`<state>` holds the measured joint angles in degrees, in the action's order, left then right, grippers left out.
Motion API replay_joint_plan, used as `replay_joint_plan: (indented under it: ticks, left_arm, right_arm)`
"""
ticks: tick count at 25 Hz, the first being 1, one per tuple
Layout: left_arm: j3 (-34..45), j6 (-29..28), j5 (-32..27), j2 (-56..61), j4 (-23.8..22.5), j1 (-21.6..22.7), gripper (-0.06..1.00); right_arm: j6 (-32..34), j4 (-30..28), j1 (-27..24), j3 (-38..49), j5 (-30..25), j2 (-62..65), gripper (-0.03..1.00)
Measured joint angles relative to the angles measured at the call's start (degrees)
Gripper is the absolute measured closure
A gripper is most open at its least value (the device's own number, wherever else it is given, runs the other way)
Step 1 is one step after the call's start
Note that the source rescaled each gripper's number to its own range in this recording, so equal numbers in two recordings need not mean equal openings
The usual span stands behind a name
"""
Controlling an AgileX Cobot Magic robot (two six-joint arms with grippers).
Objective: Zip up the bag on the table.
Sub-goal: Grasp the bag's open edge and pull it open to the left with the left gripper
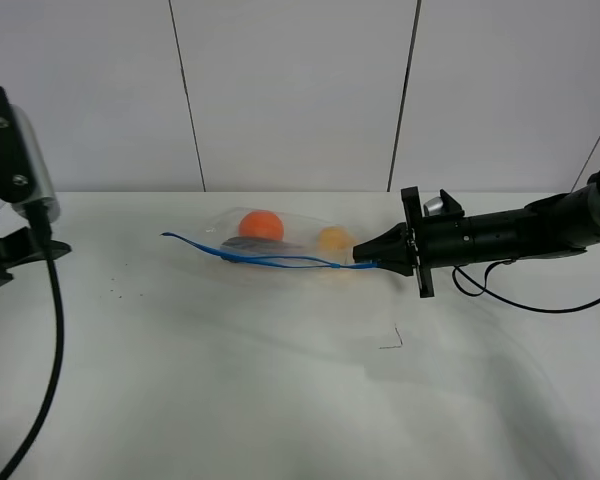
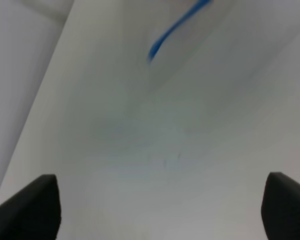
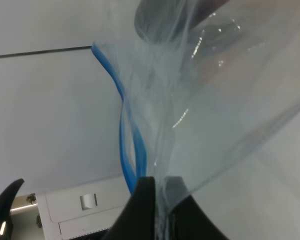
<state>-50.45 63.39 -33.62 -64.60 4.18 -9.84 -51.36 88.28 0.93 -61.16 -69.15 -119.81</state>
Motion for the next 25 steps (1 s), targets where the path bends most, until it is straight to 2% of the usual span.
replay_joint_plan:
  ticks: [9,13,16,17,21,25]
  left_arm:
    - [0.0,-4.16,15.81,-10.68,1.48,-20.63,-0.02]
    - [0.0,-4.64,23.99,-16.53,1.48,-27.83,-0.02]
    - [0.0,-4.82,31.89,-21.55,1.53,-31.82,-0.01]
    - [0.0,-4.82,31.89,-21.55,1.53,-31.82,-0.01]
    - [-0.04,-4.82,43.71,-28.04,1.65,-35.15,-0.01]
    - [-0.04,-5.52,53.77,-33.61,1.7,-36.57,-0.01]
  right_arm:
    - [0.0,0.26,0.0,0.0,0.0,0.0,0.97]
    - [0.0,1.0,0.0,0.0,0.0,0.0,0.97]
    - [0.0,1.75,0.0,0.0,0.0,0.0,0.97]
    - [0.0,1.87,0.0,0.0,0.0,0.0,0.97]
    - [0.0,1.93,0.0,0.0,0.0,0.0,0.97]
    - [0.0,1.93,0.0,0.0,0.0,0.0,0.97]
